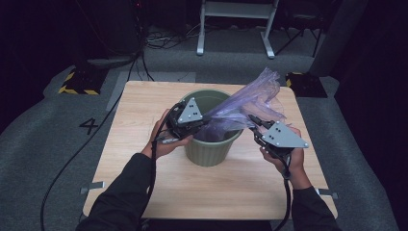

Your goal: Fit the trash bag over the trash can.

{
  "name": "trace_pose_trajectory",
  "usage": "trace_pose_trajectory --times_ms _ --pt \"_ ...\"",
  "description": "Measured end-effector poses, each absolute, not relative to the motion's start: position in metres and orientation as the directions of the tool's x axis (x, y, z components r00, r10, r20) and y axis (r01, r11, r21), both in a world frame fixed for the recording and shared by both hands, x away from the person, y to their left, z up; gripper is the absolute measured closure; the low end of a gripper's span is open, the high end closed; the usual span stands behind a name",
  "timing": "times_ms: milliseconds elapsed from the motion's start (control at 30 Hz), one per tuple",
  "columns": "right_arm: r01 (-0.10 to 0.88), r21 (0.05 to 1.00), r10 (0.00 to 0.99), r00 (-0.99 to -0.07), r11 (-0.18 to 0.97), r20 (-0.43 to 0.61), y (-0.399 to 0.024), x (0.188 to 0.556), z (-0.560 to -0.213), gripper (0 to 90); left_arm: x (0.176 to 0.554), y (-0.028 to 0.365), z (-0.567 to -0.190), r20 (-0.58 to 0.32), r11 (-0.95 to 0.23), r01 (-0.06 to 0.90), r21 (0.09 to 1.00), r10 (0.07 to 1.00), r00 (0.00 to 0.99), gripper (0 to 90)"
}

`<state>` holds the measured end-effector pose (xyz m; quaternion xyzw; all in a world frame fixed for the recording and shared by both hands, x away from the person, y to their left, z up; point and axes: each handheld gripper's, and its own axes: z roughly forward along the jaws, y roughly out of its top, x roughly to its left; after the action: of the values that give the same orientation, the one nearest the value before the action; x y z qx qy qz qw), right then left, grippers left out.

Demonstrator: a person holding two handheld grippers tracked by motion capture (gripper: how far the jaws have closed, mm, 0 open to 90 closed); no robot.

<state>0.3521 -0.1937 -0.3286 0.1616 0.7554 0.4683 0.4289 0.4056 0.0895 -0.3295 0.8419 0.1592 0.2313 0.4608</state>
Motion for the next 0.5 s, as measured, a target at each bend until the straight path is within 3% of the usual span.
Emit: trace_pose_trajectory --times_ms 100,367,500 --pt "-0.158 0.839 0.628 -0.594 0.521 -0.503 -0.192 0.35 -0.333 73.9 0.406 0.091 -0.332 0.258 -0.531 0.048 0.846 0.487 0.835 89.8" --pt "-0.118 0.888 0.649 -0.64 0.445 -0.41 -0.202 0.346 -0.336 39.8 0.405 0.096 -0.332 0.264 -0.517 0.036 0.855 0.495 0.828 89.8" --pt "-0.113 0.903 0.658 -0.648 0.415 -0.383 -0.212 0.338 -0.332 32.5 0.406 0.098 -0.332 0.264 -0.513 0.039 0.858 0.504 0.823 89.8"
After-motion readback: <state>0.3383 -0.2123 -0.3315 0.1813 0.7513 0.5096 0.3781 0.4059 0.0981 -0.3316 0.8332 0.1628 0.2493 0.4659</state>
